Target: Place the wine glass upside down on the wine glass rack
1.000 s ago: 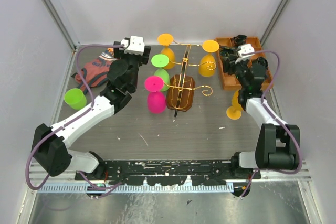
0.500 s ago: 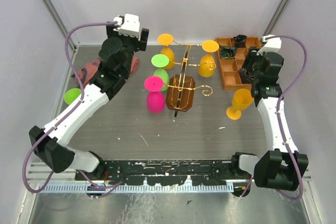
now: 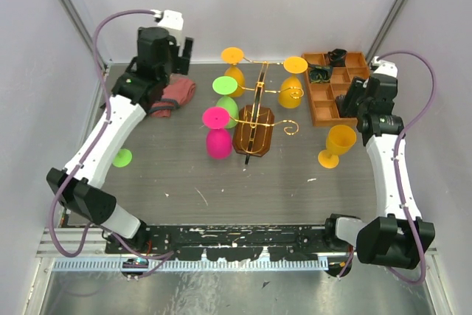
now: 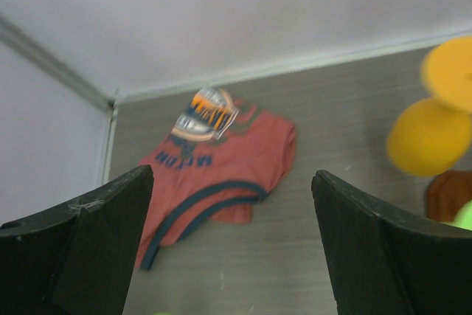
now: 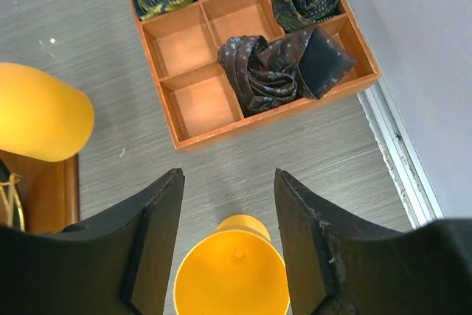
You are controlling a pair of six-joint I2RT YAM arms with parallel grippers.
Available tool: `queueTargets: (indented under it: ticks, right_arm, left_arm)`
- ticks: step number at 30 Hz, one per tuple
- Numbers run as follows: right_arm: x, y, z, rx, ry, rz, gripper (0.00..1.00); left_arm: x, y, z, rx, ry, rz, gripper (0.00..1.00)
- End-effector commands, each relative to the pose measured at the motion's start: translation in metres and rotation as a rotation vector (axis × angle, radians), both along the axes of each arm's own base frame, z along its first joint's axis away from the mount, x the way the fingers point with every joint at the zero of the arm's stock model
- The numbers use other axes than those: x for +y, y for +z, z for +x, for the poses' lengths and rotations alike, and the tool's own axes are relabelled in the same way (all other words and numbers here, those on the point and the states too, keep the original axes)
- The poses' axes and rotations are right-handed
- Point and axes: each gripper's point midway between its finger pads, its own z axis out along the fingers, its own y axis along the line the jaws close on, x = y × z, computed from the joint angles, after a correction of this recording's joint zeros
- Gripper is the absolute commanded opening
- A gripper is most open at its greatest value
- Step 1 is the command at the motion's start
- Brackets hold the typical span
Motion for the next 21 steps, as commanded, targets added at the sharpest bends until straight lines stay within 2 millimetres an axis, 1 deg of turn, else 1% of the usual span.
queueTargets:
  ticks: [1, 3, 7, 10, 12, 15, 17, 19, 21]
  right_arm:
    - [0.004, 0.063, 0.011, -0.164, -0.025, 0.06, 0.58]
    - [0.01, 0.084, 0.019, -0.219, -0.016, 0.111, 0.58]
    - [0.024, 0.126, 0.038, -0.314, 0.036, 0.196, 0.58]
    - [0.032, 0.144, 0.05, -0.361, 0.071, 0.236, 0.58]
    - [0.035, 0.148, 0.055, -0.38, 0.085, 0.256, 0.58]
    - [0.039, 0.142, 0.058, -0.374, 0.098, 0.272, 0.58]
    - [0.041, 0.133, 0.058, -0.359, 0.103, 0.279, 0.58]
    - [0.042, 0.127, 0.059, -0.351, 0.108, 0.288, 0.58]
    - [0.045, 0.122, 0.059, -0.345, 0.114, 0.302, 0.58]
  left_arm:
    - [0.074, -0.037, -0.031, 0.22, 0.172, 0.007, 0.95]
    - [0.099, -0.048, -0.048, 0.289, 0.232, 0.054, 0.95]
    - [0.13, -0.073, -0.087, 0.431, 0.307, 0.171, 0.97]
    - [0.151, -0.093, -0.115, 0.529, 0.363, 0.21, 0.97]
    - [0.164, -0.105, -0.133, 0.587, 0.394, 0.219, 0.97]
    - [0.18, -0.115, -0.158, 0.64, 0.439, 0.211, 0.97]
    - [0.188, -0.122, -0.168, 0.668, 0.458, 0.193, 0.97]
    - [0.196, -0.123, -0.181, 0.673, 0.474, 0.157, 0.98]
    - [0.203, -0.128, -0.187, 0.692, 0.494, 0.139, 0.98]
